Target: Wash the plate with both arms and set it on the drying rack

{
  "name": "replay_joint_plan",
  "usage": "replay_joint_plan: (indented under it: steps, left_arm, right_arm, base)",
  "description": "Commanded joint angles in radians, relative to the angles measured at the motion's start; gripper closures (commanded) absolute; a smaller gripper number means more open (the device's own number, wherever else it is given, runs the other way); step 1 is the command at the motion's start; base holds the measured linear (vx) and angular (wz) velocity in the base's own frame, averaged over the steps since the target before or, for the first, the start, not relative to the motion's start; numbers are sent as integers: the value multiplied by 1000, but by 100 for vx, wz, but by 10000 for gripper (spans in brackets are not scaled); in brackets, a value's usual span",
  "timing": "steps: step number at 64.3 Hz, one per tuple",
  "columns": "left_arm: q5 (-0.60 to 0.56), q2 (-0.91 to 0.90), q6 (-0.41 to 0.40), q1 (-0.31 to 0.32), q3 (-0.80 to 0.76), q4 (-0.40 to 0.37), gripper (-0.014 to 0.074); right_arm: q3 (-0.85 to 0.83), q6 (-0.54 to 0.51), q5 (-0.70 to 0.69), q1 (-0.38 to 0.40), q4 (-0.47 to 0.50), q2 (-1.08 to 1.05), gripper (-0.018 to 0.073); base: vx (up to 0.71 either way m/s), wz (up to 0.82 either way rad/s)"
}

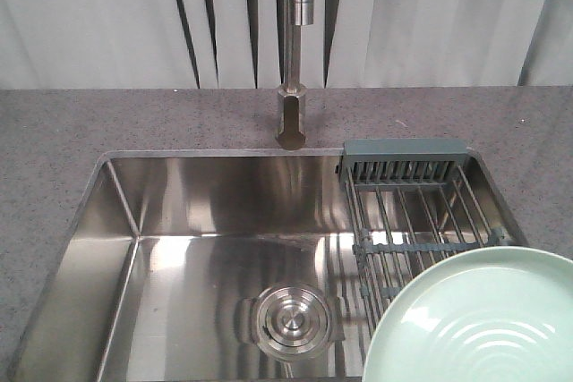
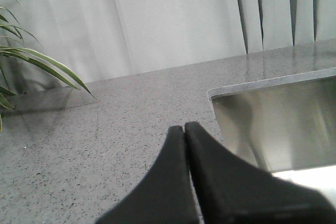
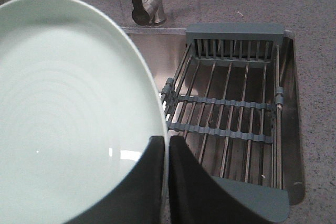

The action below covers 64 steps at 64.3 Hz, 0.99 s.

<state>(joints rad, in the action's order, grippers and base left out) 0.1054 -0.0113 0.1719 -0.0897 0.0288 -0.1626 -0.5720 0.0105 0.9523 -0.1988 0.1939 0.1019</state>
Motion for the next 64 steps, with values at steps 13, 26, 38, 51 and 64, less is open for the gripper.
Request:
replay_joint_plan:
  steps: [13,26,38,51,64]
  left_arm:
    - [-76,-13,-9,7,-28,-3,603]
    - [-76,-13,-9,7,-28,-3,603]
    - [-76,-13,-9,7,-28,-3,603]
    - [-76,-13,-9,7,-28,-3,603]
    - [-76,-13,-9,7,-28,-3,603]
  right_arm:
    - [-23,0,-75,6,2,21,561]
    - [-23,0,-75,6,2,21,561]
    - [-23,0,-75,6,2,21,561]
    - [-23,0,-75,6,2,21,561]
    - [-23,0,-75,6,2,21,561]
  base:
    - [1,0]
    - [0,0]
    - [0,0]
    - [0,0]
    - [0,0]
